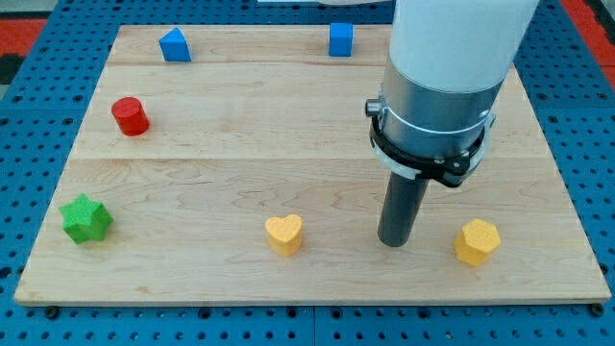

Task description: Push the yellow hexagon top diagonal to the yellow heart

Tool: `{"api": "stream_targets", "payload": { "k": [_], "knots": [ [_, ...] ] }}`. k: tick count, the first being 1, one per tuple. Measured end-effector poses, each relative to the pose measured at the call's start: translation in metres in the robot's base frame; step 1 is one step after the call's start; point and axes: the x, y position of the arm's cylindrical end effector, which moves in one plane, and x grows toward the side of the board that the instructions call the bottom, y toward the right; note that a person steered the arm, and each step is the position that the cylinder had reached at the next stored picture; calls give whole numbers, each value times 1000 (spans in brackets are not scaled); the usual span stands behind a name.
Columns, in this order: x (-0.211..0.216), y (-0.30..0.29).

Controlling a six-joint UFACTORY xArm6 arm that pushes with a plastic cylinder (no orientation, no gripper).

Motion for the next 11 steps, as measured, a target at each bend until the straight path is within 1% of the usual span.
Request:
{"api": "stream_targets", "payload": {
  "k": [1,2,3,4,5,6,7,8,9,10,11],
  "knots": [
    [23,4],
    [65,24],
    [56,89],
    [31,127],
    [30,75],
    [15,51],
    [-30,48],
    [-71,63],
    [-76,123],
    [-96,125],
    [-96,48]
  ]
}}
